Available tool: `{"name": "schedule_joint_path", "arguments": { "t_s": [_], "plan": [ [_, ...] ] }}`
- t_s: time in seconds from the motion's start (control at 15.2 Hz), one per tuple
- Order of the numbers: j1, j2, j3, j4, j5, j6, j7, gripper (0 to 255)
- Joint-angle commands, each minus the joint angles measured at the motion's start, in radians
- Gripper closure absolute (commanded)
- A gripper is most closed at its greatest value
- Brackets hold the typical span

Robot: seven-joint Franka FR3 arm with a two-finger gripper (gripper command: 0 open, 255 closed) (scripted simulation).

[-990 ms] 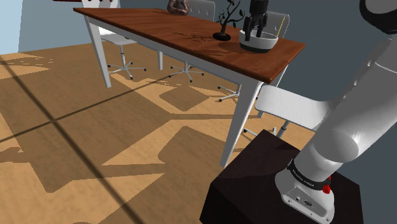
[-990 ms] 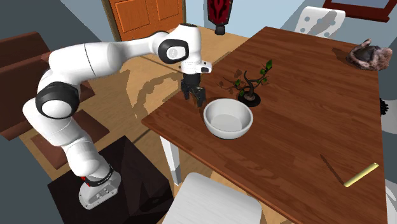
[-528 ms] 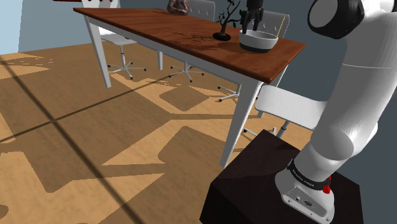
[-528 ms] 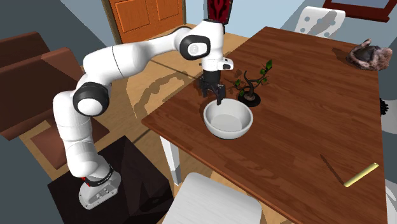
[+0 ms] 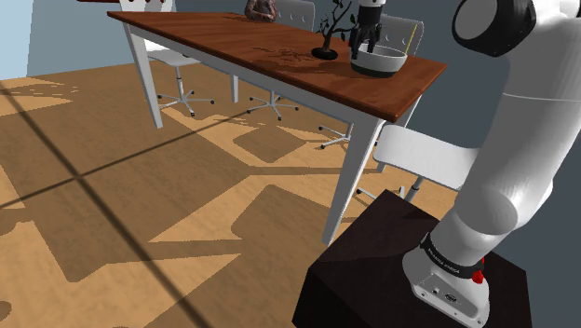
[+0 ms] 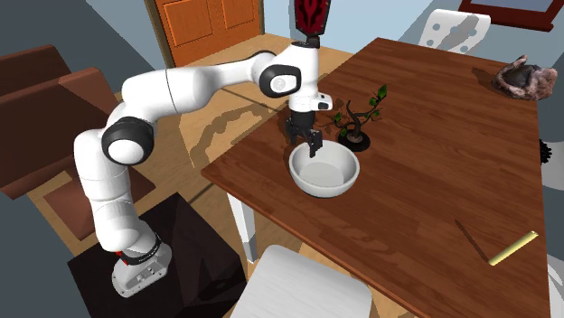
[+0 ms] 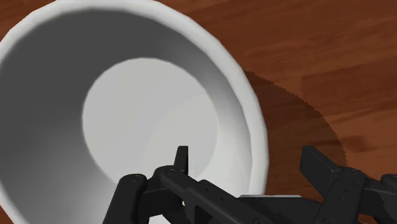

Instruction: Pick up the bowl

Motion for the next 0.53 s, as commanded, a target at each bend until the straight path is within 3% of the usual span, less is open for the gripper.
{"name": "schedule_joint_path", "arguments": {
  "t_s": [0.0, 0.07, 0.46],
  "plan": [
    [0.003, -0.005, 0.001, -0.014, -0.002, 0.01, 0.003, 0],
    [0.003, -0.006, 0.001, -0.016, -0.002, 0.011, 0.004, 255],
    [0.003, -0.006, 0.001, -0.017, -0.002, 0.012, 0.004, 255]
  ]
}}
